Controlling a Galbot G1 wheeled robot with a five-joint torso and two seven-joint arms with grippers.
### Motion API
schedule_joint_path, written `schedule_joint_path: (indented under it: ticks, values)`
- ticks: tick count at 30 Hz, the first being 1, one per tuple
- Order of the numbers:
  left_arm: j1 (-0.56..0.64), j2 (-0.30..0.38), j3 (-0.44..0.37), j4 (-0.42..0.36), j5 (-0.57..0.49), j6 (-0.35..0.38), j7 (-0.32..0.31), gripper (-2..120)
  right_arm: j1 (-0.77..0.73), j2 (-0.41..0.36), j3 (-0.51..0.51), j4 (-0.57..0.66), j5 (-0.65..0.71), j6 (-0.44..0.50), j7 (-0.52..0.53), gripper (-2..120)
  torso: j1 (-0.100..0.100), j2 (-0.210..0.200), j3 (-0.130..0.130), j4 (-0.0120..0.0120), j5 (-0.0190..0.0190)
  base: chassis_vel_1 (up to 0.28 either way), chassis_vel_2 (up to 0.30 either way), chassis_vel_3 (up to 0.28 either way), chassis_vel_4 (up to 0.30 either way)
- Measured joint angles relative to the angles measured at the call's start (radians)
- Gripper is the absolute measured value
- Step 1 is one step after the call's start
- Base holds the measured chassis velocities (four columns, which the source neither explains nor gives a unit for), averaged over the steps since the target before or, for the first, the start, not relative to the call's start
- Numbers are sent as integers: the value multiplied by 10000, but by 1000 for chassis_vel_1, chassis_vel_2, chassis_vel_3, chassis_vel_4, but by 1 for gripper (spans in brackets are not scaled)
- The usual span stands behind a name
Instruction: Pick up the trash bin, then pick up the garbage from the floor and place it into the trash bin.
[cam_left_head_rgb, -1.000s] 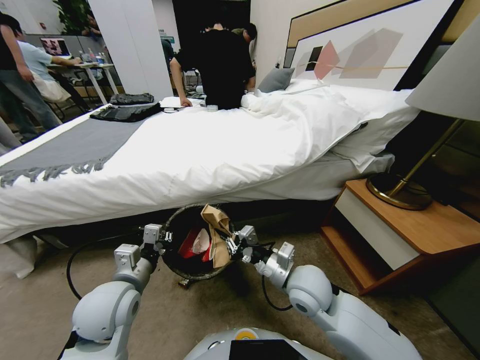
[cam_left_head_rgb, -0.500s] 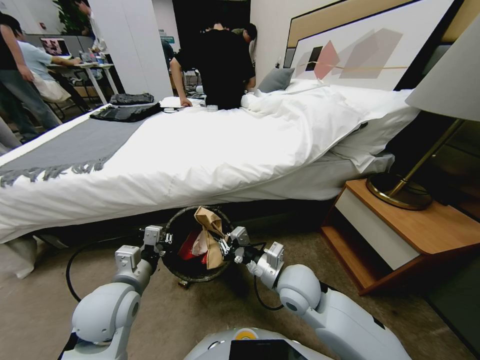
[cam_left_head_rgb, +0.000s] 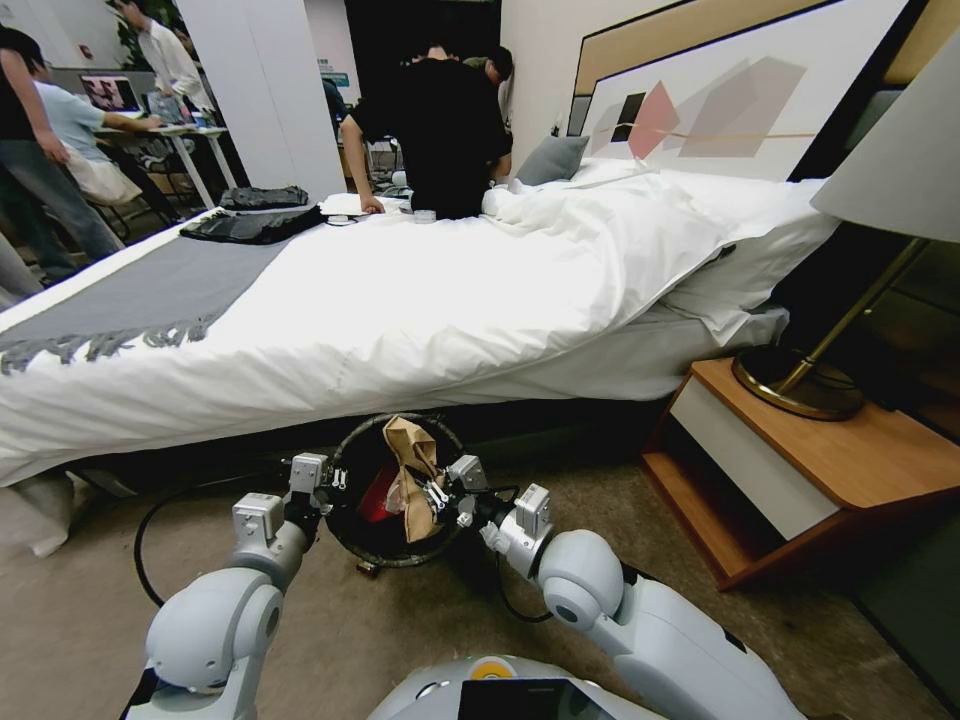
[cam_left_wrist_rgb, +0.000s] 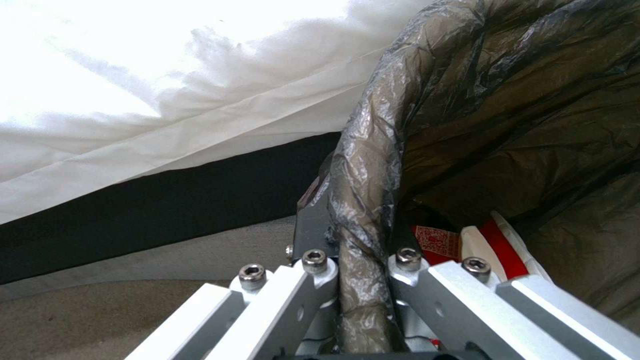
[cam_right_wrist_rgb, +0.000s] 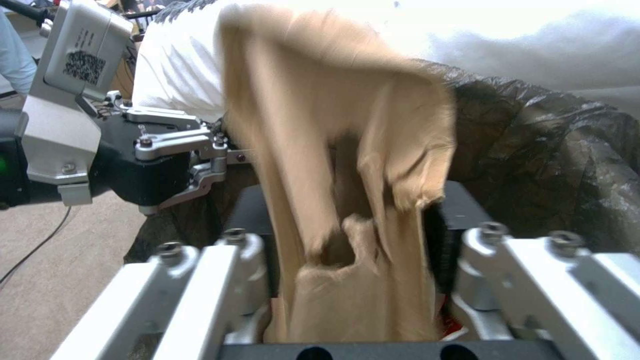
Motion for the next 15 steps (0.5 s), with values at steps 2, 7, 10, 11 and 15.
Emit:
schedule_joint_path:
  ticks: [2,7,10,11,15]
  values:
    - [4,-5,12,0,7,-1,3,1,17,25,-24,-10,5,-7,19,57,0,0,0,-2,0,0,0,0,0]
    - [8,-62,39,33,92,-18,9,1,298,70,-243,-12,238,-122,393,82,0,0,0,0,0,0,0,0,0]
    - [-13,-70,86,57,117,-21,11,1,302,28,-207,94,326,-174,500,95,0,0,0,0,1,0,0,0,0]
    - [-26,-75,105,74,128,-22,11,1,261,-19,-136,163,334,-181,512,97,0,0,0,0,0,0,0,0,0]
    - [-69,-107,169,117,164,-33,21,1,-53,-306,317,493,337,-184,515,100,0,0,0,0,1,0,0,0,0]
